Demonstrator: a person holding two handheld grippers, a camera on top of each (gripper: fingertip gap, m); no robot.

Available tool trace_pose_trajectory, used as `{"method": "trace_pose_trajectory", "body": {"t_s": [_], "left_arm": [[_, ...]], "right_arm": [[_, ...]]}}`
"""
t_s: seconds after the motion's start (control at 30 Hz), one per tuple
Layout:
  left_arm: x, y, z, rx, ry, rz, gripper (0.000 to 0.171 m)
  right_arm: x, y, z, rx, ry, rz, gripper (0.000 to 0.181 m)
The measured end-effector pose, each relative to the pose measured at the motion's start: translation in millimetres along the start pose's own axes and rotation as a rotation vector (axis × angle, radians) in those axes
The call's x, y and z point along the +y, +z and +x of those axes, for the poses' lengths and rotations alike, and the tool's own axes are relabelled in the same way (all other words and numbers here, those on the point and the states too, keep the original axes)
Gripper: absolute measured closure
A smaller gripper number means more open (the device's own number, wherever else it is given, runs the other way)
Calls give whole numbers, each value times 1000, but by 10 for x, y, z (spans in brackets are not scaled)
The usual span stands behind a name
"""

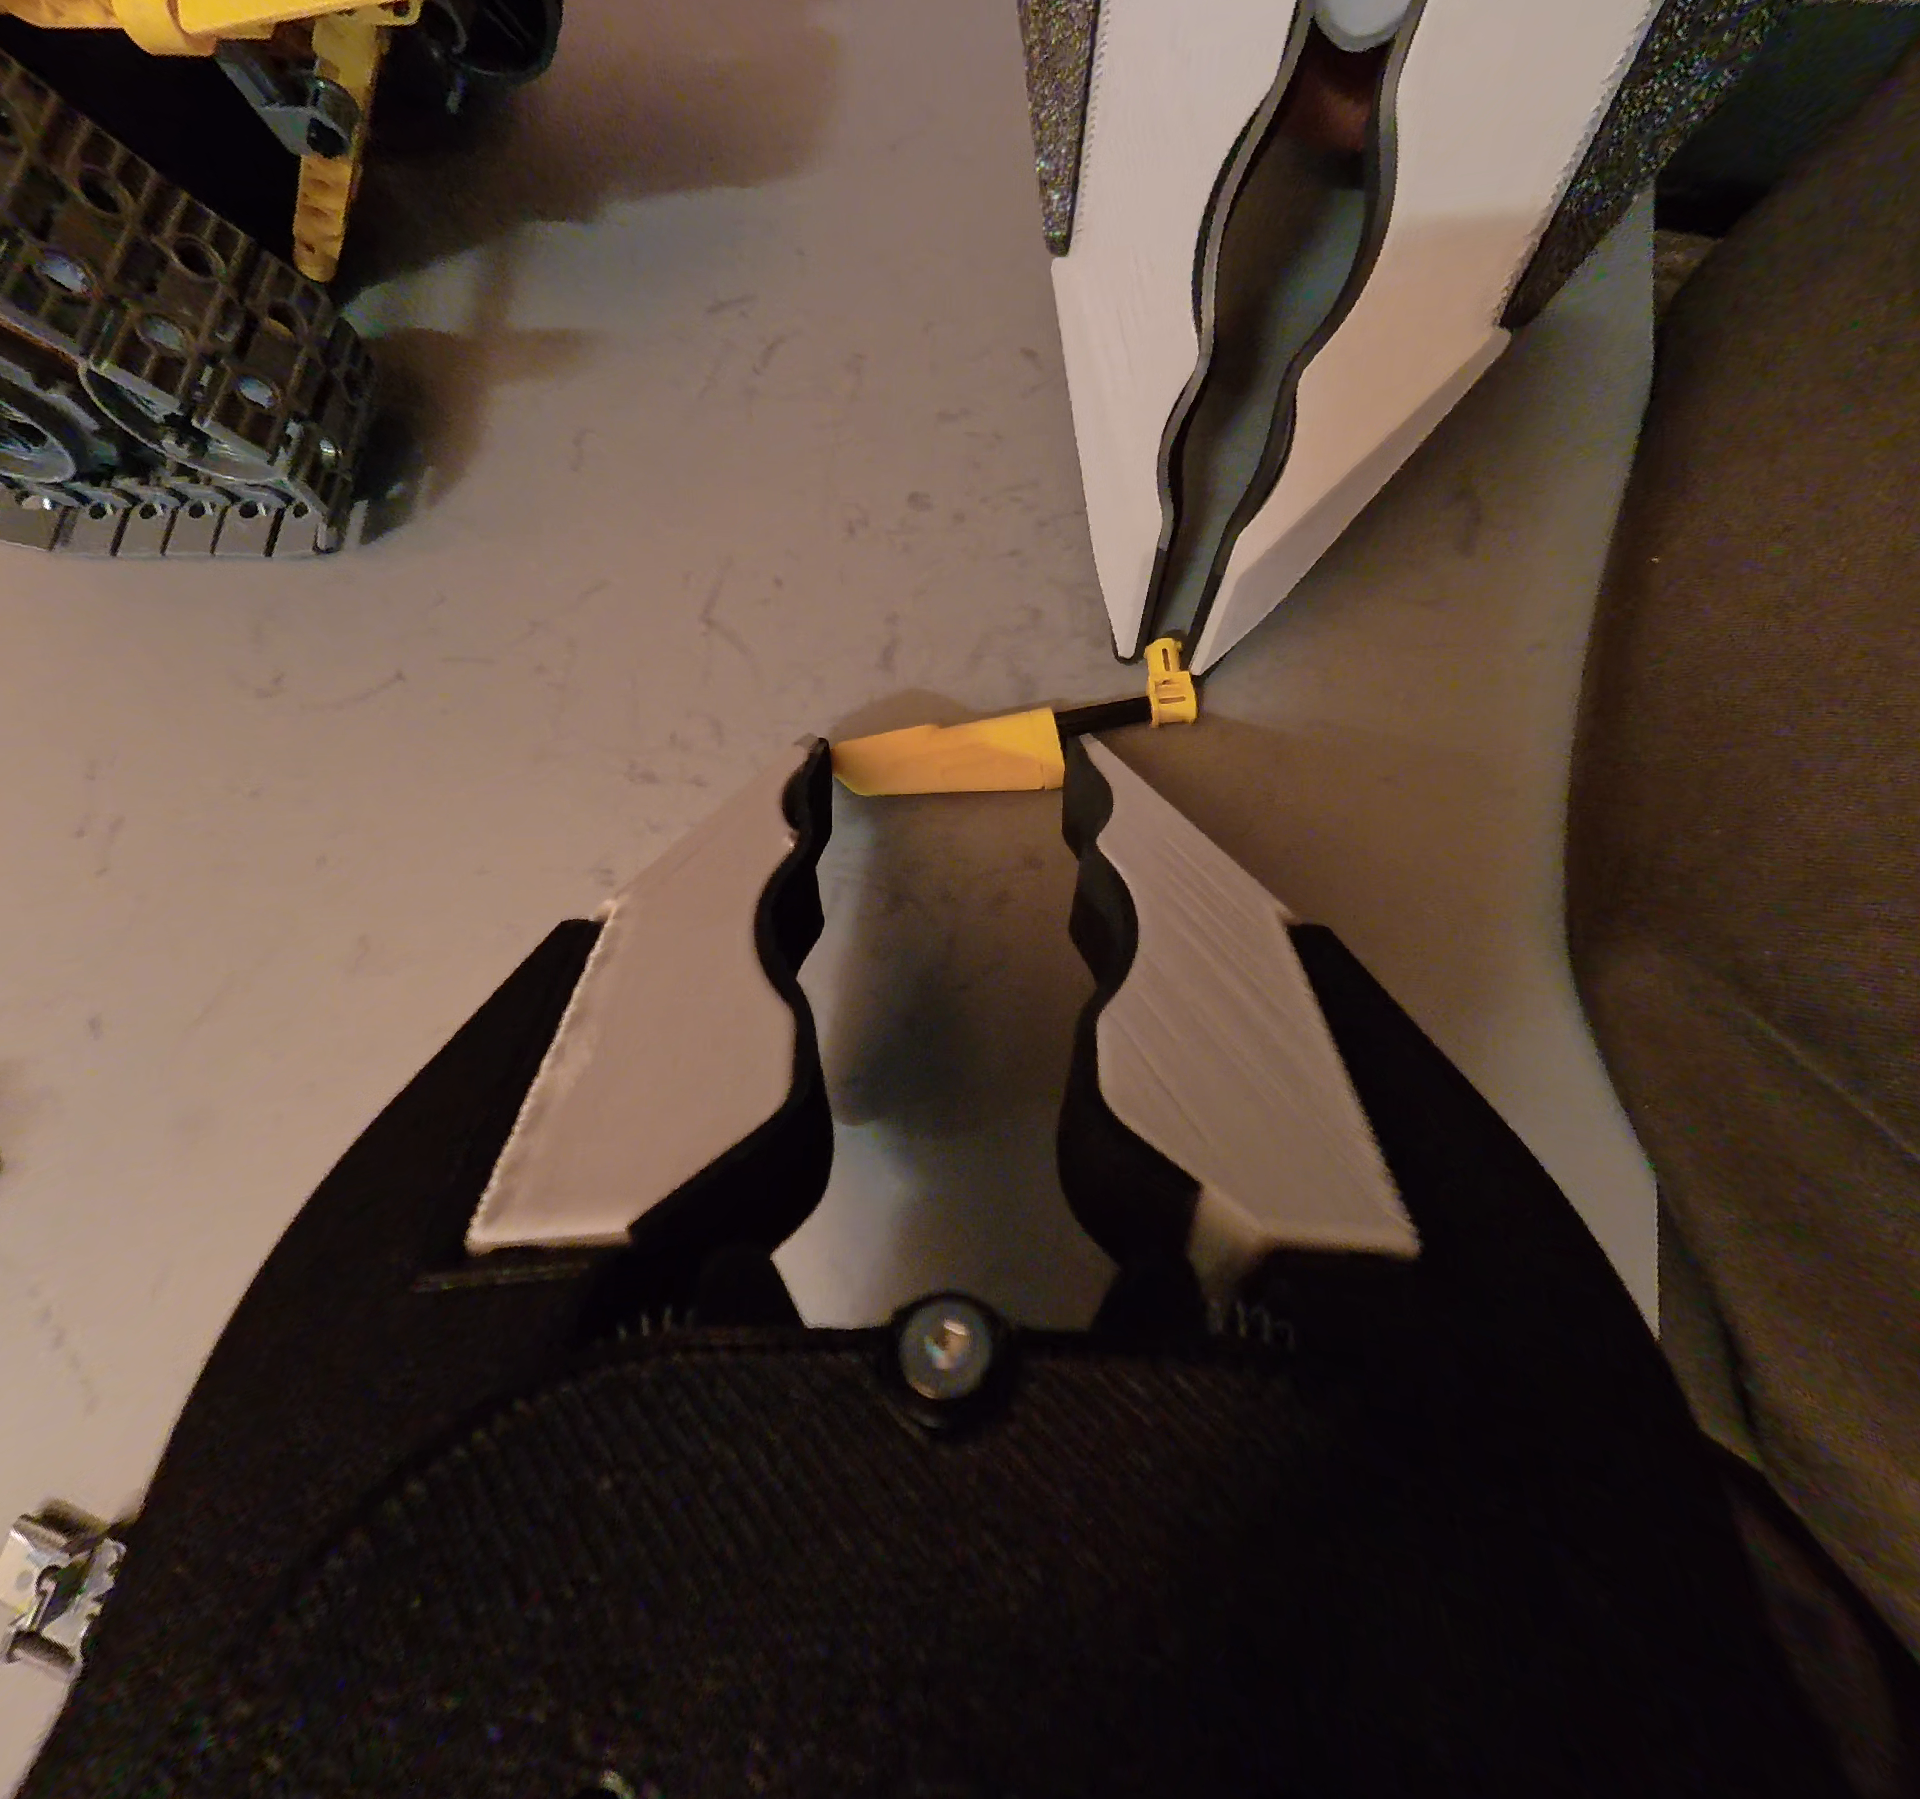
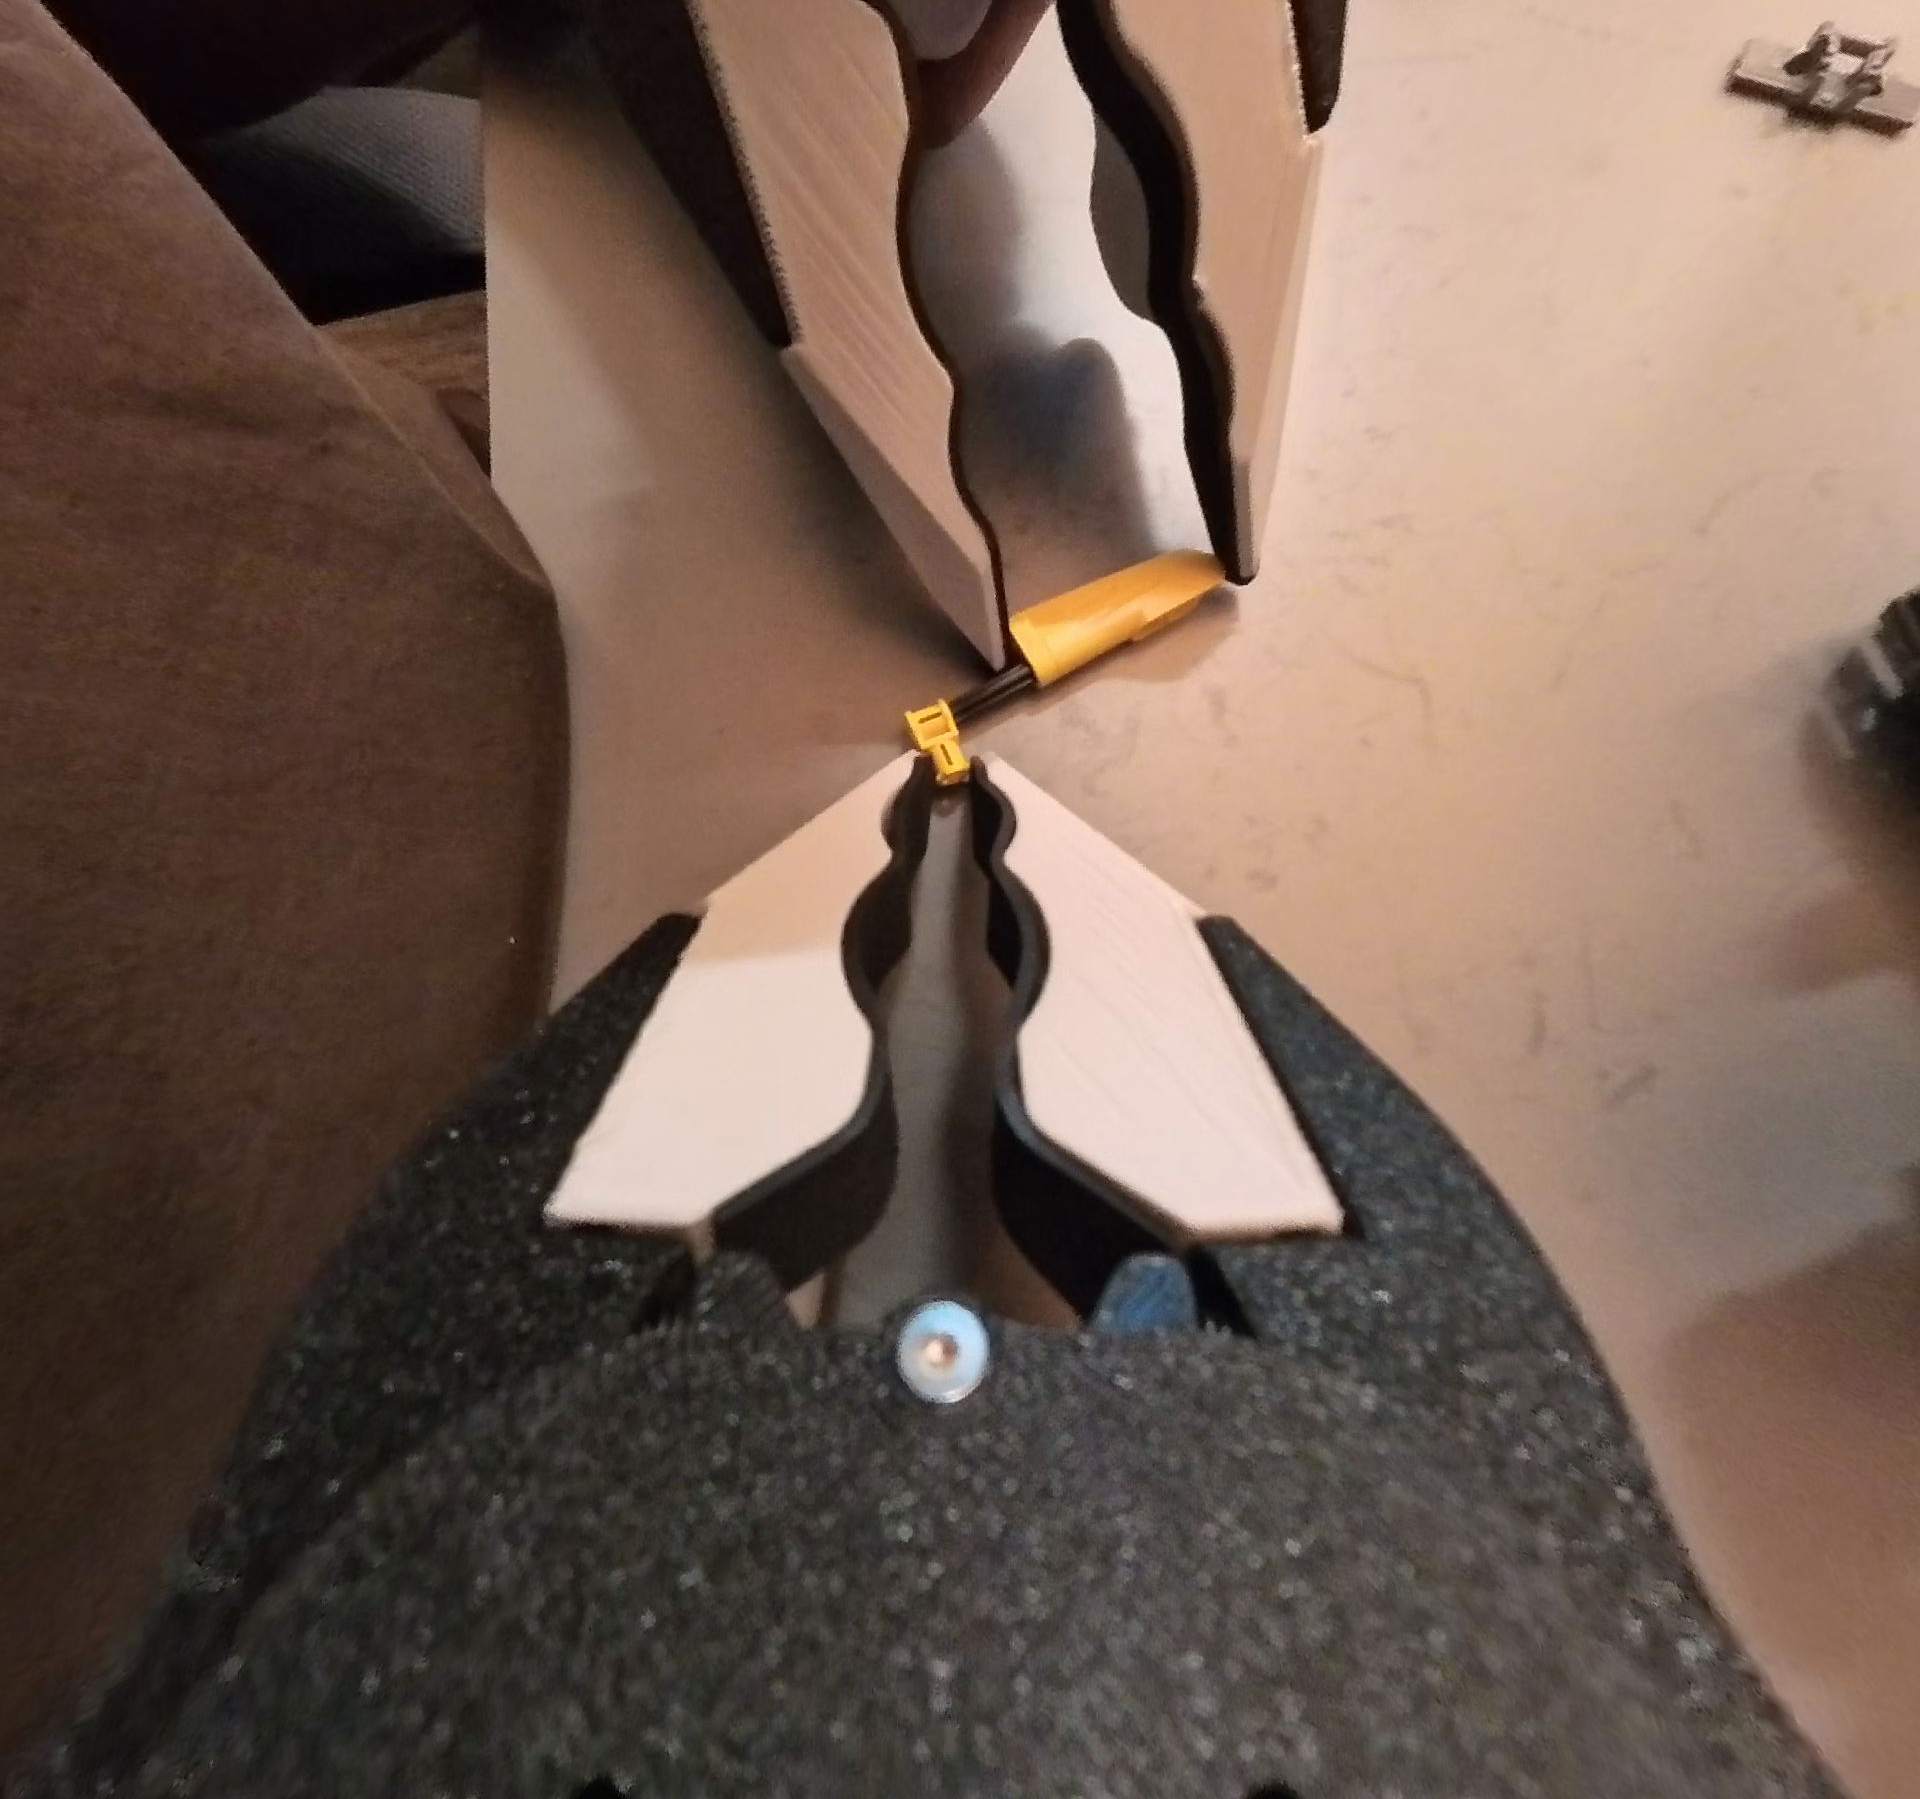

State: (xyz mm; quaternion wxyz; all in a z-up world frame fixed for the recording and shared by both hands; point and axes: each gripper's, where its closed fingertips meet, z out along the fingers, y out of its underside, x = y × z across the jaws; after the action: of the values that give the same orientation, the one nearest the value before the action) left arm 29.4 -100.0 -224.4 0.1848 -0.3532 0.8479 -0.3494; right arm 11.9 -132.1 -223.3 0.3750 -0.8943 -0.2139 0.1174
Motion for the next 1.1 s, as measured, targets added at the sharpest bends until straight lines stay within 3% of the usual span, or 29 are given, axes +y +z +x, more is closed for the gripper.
{"method": "trace_pose_trajectory", "body": {"t_s": [0.17,0.53,0.9,1.1], "left_arm": [[1,-1,-2,4,-10,-1,128],[3,-4,-18,3,-47,-1,129],[3,0,-22,-7,-50,-3,129],[6,-2,-32,-12,-56,-3,128]], "right_arm": [[-4,5,8,-28,-73,-16,175],[-20,-3,26,203,-367,2,176],[-3,5,33,24,-129,-12,175],[-8,5,44,83,-294,-61,175]]}}
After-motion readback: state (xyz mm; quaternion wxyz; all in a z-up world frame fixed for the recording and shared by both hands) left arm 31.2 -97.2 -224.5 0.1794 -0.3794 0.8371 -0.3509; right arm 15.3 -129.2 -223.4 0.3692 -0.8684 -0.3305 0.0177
